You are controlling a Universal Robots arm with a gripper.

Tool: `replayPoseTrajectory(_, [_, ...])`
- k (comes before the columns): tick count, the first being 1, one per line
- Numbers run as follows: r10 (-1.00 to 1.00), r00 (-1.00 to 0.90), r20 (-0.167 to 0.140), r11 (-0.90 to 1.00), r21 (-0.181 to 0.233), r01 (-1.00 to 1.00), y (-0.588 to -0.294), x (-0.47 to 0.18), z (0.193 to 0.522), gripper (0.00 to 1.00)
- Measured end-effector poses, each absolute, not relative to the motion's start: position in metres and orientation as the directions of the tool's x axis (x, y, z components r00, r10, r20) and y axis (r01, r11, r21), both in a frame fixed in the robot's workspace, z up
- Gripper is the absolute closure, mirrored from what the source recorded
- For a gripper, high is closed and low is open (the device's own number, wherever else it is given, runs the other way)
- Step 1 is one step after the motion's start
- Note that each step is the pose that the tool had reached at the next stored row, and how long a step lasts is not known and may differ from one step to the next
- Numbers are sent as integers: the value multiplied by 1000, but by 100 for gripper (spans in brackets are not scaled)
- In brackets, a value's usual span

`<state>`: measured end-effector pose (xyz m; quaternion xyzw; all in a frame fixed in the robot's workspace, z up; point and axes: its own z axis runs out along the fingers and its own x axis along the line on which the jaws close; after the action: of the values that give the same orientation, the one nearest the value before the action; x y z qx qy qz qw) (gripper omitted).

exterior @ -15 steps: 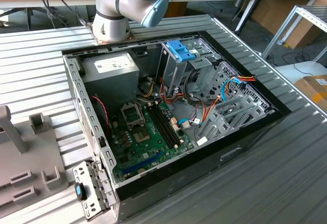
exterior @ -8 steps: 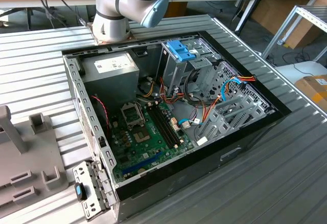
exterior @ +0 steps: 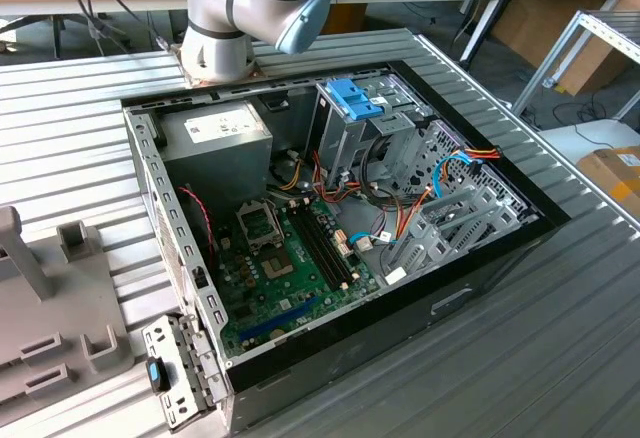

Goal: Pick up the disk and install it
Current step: 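Reach for the disk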

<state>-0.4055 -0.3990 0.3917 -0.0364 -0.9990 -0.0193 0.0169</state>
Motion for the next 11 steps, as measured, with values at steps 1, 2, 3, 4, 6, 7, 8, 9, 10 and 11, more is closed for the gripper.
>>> replayPoseTrajectory(1, [72, -997, 35, 997, 37, 73, -399, -405, 392, 89])
replayPoseTrajectory(2, [64, -997, 35, 997, 37, 66, -399, -405, 392, 89])
replayPoseTrajectory(3, [53, -998, 35, 998, 37, 54, -399, -405, 392, 89])
replayPoseTrajectory(4, [17, -999, 35, 999, 37, 18, -399, -405, 392, 89])
replayPoseTrajectory(6, [9, -999, 35, 999, 37, 10, -399, -405, 392, 89])
replayPoseTrajectory(7, [9, -999, 35, 999, 37, 10, -399, -405, 392, 89])
replayPoseTrajectory(8, [9, -999, 35, 999, 37, 10, -398, -406, 392, 89])
replayPoseTrajectory(9, [9, -999, 35, 999, 37, 10, -398, -407, 392, 89])
replayPoseTrajectory(10, [9, -999, 35, 999, 37, 10, -396, -409, 392, 89])
replayPoseTrajectory(11, [9, -999, 35, 999, 37, 10, -395, -409, 392, 89])
